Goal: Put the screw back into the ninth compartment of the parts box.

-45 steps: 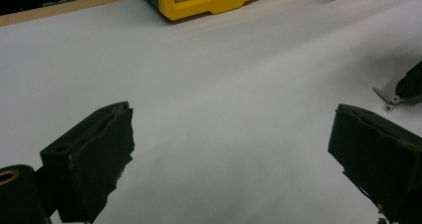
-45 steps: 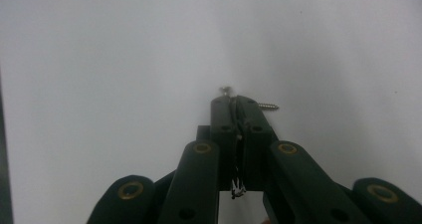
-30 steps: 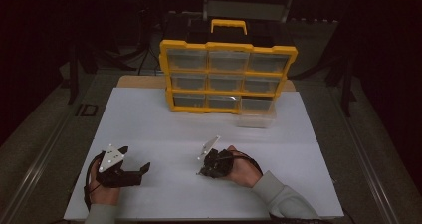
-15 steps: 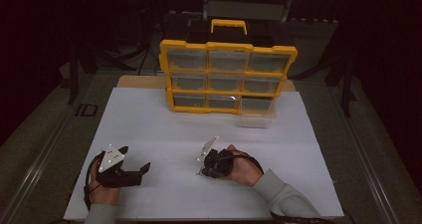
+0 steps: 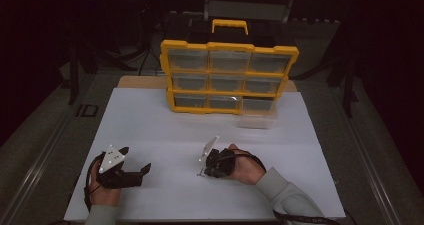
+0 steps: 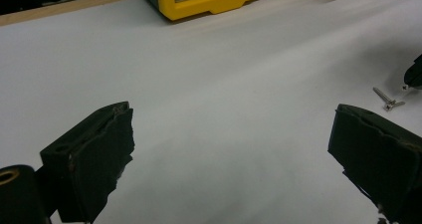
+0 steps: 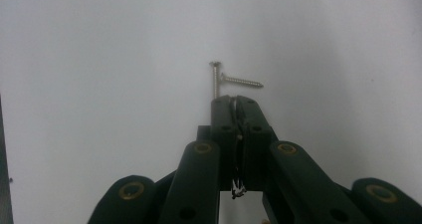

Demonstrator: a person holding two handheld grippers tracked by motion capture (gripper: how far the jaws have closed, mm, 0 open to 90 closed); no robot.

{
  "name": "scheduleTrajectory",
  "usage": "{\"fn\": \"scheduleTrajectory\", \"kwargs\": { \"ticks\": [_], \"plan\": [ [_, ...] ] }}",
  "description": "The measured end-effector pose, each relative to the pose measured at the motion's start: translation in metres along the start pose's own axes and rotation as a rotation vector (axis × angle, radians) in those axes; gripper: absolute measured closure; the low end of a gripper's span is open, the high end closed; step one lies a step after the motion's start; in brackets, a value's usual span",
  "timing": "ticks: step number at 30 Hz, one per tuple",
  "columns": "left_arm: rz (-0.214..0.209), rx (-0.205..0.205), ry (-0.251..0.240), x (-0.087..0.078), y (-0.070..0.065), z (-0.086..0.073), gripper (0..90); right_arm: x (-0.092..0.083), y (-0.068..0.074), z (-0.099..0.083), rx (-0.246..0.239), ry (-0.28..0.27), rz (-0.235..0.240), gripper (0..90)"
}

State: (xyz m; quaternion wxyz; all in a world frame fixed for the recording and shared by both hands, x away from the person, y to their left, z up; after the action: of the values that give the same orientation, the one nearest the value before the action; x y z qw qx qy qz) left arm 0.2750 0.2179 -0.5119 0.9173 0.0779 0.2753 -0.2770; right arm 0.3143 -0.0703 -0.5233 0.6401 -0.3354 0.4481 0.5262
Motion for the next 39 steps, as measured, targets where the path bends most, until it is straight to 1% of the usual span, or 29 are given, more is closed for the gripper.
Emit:
{"fn": "scheduleTrajectory", "kwargs": {
  "ticks": [8, 19, 32, 39],
  "plan": [
    [0.0, 0.0, 0.0, 0.0, 0.0, 0.0, 4.6, -0.002, -0.004, -0.003, -0.004, 0.027, -0.008, 87.1],
    [0.0, 0.001, -0.001, 0.0, 0.0, 0.0, 4.5, -0.012, -0.015, -0.005, 0.01, 0.028, -0.026, 87.2],
    [0.001, 0.0, -0.001, 0.0, 0.0, 0.0, 4.6, -0.029, -0.031, -0.008, 0.034, 0.018, -0.059, 87.2],
    [0.001, 0.0, 0.0, 0.0, 0.0, 0.0, 4.5, -0.037, -0.038, -0.009, 0.038, 0.028, -0.074, 87.2]
  ]
}}
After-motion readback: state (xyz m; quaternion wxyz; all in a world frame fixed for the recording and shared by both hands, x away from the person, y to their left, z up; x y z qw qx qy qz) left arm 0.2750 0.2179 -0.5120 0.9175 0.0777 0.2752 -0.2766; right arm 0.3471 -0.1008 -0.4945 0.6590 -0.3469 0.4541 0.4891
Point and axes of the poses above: each handheld gripper's, and its own axes: x roughly forward along the jaws, z roughly out of its top, y roughly to its left, the point moved 4 cm from there along x, roughly forward along the jaws, and after that the axes turned 2 degrees about y, right-handed, at the moved point
